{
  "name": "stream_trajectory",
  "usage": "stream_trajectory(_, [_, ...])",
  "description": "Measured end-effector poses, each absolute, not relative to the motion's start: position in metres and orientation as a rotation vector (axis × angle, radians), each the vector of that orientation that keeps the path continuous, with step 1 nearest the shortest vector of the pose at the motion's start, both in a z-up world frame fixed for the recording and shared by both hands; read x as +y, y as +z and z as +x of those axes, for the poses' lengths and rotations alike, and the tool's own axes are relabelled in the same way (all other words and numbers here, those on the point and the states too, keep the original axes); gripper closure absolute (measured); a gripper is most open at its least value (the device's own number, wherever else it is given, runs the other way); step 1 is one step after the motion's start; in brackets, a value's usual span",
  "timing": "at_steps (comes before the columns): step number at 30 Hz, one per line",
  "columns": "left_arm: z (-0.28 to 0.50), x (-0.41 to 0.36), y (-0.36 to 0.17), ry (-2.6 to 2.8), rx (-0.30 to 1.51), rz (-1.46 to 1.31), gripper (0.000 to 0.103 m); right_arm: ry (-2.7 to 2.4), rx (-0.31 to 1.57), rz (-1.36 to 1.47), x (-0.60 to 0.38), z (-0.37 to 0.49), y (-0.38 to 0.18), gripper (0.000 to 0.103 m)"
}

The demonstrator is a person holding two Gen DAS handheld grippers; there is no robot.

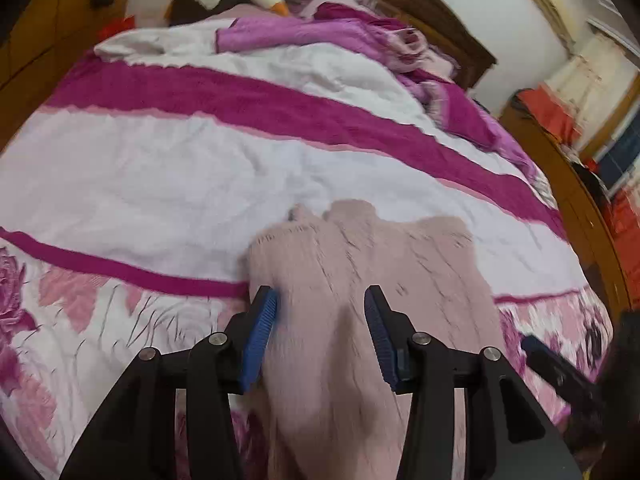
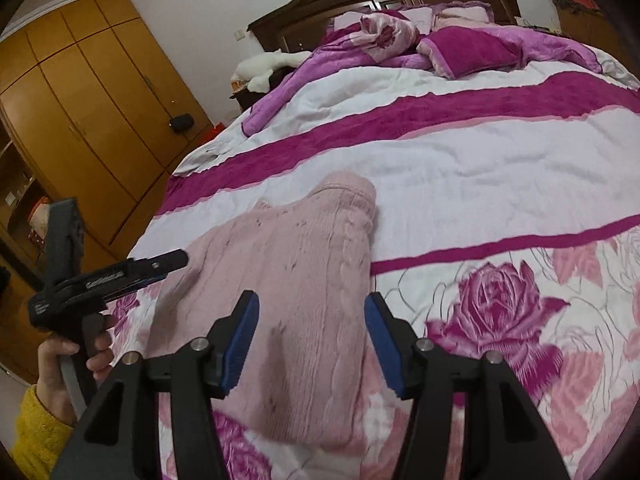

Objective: Fold small clothes
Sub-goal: 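Move the left tool to the cardigan bundle's end and close on it, then lift the held end with the left tool and fold it over the bundle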

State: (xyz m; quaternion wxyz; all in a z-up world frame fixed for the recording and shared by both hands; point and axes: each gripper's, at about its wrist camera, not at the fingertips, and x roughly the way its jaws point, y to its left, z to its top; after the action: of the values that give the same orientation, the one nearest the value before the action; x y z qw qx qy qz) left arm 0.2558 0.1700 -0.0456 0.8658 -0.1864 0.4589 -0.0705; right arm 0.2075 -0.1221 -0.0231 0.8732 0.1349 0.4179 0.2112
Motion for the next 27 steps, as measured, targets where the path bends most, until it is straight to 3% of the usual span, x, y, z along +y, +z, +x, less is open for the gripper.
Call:
stream_trajectory(7, [0.276, 0.170, -0.080, 0.017, 0.958, -0.334, 0.080, 0.446, 0.936, 0.261, -0.101, 0.231, -0.055, 0.045])
stream_trajectory(9, [0.275, 0.177, -0.086, 0.005, 0.958, -0.398, 0.079, 0.435, 0.939, 0.254, -0.098, 0.235, -0.064, 0.036])
stream_trajectory(19, [0.230, 0.181, -0.052, -0.157, 0.969, -0.410, 0.078, 0.470, 0.951, 0.352, -0.117, 0.230, -0.062, 0.032])
stream_trajectory(27, [0.198, 0.168, -0.048, -0.162, 1.020, -0.322, 0.066, 0.521, 0.983, 0.382, -0.122, 0.214, -0.063, 0.029])
